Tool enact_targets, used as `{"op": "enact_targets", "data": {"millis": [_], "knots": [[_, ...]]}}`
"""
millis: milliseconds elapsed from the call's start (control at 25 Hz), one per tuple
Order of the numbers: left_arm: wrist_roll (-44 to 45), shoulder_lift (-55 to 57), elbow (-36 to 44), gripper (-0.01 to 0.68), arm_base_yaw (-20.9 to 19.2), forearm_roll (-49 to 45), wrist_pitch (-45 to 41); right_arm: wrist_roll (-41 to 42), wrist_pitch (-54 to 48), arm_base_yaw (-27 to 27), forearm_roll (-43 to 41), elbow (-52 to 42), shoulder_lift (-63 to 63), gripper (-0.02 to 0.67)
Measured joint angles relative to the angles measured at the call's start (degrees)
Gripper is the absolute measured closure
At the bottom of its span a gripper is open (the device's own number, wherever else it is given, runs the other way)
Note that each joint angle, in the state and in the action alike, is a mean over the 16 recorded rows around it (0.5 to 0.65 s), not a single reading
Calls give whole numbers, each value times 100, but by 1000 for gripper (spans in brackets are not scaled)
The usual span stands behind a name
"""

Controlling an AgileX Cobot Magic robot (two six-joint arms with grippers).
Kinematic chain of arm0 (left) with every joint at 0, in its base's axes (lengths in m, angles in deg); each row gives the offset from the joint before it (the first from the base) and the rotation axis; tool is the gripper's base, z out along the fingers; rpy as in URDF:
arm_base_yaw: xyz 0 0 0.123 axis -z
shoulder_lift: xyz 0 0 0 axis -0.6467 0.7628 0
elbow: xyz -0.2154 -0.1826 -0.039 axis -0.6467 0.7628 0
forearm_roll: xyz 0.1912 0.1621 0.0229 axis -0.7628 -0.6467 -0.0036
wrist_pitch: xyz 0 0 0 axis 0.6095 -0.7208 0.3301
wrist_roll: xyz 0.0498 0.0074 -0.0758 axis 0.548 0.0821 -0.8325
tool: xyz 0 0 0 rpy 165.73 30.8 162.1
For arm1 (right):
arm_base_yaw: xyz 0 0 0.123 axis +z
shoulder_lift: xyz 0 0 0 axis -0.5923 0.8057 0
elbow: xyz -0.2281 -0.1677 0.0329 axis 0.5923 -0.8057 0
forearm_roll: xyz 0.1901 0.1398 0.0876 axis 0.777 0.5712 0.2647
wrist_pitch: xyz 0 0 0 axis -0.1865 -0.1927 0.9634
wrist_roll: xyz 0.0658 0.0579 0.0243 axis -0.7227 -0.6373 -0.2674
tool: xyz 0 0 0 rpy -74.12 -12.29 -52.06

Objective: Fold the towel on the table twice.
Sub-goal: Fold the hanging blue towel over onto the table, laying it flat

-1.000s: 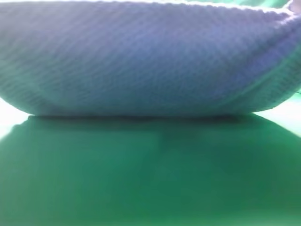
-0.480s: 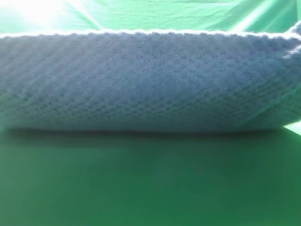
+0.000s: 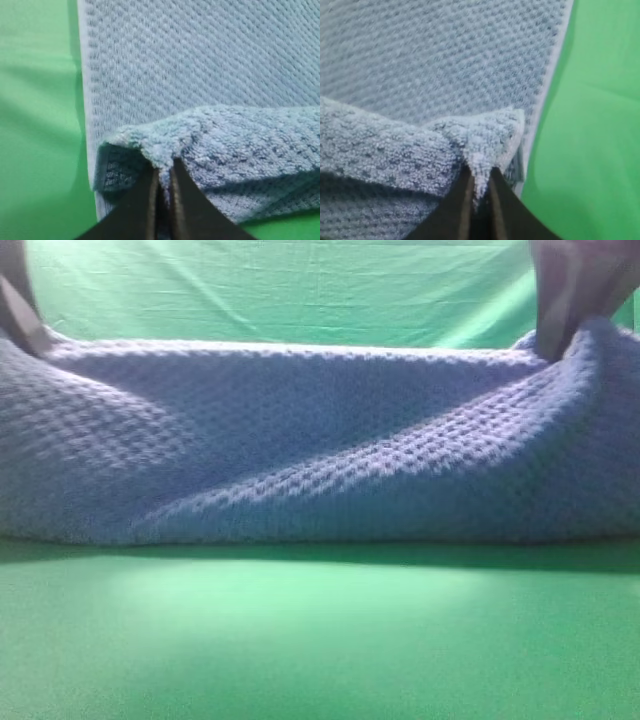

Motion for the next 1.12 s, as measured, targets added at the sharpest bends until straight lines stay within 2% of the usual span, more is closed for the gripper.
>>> {"op": "enact_targets", "data": {"millis": [240,480,920,1120], "knots": [[0,1141,-979,673,-8,-111,298,171,466,-480,-85,721,935,649],[0,1878,-1595,673,-17,-225,681,335,978,-717,-160,1195,1652,649],[7,2533,-1863,673,-29,-410,1221,453,1773,-782,-264,1508,2428,645],[11,2663,-1867,625,-29,-429,1280,454,1981,-789,-287,1541,2566,597]]}}
